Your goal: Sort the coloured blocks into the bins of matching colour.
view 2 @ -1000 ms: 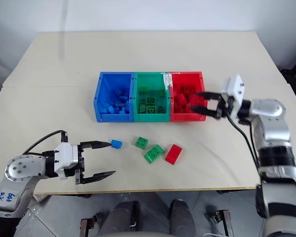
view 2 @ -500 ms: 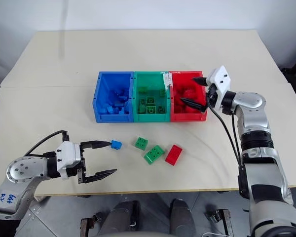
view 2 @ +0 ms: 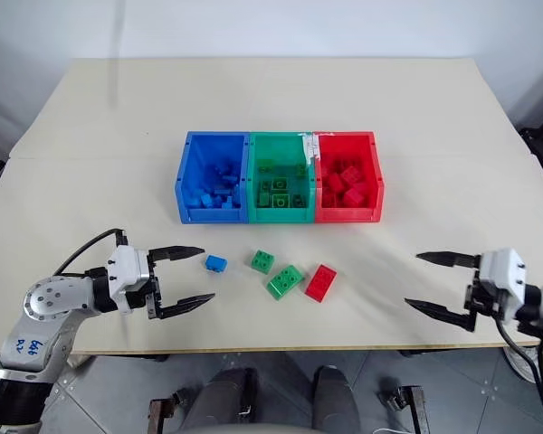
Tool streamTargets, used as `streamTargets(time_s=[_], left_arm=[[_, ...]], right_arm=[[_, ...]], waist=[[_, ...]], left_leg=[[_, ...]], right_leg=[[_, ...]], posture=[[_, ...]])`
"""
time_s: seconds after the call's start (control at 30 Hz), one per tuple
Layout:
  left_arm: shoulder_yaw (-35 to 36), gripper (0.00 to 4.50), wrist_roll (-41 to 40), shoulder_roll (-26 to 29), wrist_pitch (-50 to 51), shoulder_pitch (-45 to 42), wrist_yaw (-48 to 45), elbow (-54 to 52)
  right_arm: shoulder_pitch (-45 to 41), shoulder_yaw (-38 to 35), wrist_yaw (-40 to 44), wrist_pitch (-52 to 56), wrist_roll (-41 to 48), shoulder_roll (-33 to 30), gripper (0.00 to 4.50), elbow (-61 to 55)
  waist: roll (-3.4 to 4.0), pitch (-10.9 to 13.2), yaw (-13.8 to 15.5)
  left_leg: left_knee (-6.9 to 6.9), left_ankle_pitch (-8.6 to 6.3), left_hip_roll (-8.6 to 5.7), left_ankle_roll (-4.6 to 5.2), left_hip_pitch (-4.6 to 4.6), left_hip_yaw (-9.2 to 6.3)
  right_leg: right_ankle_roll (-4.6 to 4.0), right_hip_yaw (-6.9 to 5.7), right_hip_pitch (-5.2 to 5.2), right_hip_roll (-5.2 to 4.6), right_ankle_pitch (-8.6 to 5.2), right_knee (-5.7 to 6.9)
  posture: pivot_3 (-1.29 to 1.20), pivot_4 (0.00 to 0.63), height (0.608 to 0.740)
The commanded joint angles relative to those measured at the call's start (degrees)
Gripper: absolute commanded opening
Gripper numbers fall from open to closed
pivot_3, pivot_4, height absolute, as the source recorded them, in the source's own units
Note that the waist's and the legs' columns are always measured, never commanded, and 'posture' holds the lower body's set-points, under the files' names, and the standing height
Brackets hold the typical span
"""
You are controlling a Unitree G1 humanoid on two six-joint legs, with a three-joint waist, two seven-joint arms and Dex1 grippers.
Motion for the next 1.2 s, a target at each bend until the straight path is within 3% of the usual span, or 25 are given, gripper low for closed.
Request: streamTargets(time_s=[0.03,0.27,0.47,0.6,1.1,1.2], left_arm=[[0.92,4.5,-0.19,0.44,-1.92,-1.05,-1.44,0.76],[0.7,4.5,-0.13,0.31,-1.96,-1.68,-1.68,0.25],[1.25,4.5,-0.33,0.7,-0.86,1.0,-0.51,-3.9],[1.64,4.5,-0.37,0.76,0.08,2.45,0.61,-6.29],[2.15,4.5,-0.29,0.49,0.89,4.3,1.79,-8.13],[1.84,4.5,-0.25,0.37,0.57,3.73,1.45,-7.38]], right_arm=[[1.31,-1.07,0.77,-3.45,-0.45,-0.48,4.48,0.87],[-6.86,10.87,-0.44,0.98,-3.17,2.34,4.48,-2.09],[-17.78,23.46,-2.86,10.82,-7.91,5.78,4.48,-4.53],[-19.66,28.32,-5.86,16.72,-9.46,8.19,4.48,-7.3],[-13.45,31.52,-19.32,14.19,-15.58,13.89,4.48,-9.0],[-12.56,31.2,-19.87,13.62,-14.94,13.95,3.95,-9.62]], waist=[[0.0,0.0,0.04],[0.0,0.0,-0.14],[0.02,0.02,0.22],[0.02,0.02,0.66],[-0.17,-0.11,0.26],[-0.18,-0.11,0.27]], left_leg=[[0.0,0.01,0.02,-0.01,0.09,0.0],[-0.05,-0.04,0.12,-0.06,0.61,-0.1],[-0.06,-0.08,0.16,-0.07,0.6,-0.4],[-0.06,-0.1,0.32,-0.05,0.52,-0.44],[-0.06,-0.26,0.21,-0.03,0.7,-0.41],[-0.06,-0.27,0.44,-0.02,0.7,-0.4]], right_leg=[[0.0,0.0,0.07,0.02,0.0,0.0],[0.0,0.07,0.56,0.03,0.0,-0.08],[-0.03,0.08,0.52,0.02,-0.01,-0.08],[-0.04,0.04,0.5,-0.04,-0.02,-0.12],[-0.06,0.04,0.68,0.06,-0.03,-0.22],[-0.06,0.05,0.68,0.06,-0.03,-0.24]], posture=[[0.0,0.15,0.74],[0.0,0.15,0.74],[0.0,0.15,0.74],[0.0,0.15,0.74],[0.0,0.15,0.74],[0.0,0.15,0.74]])
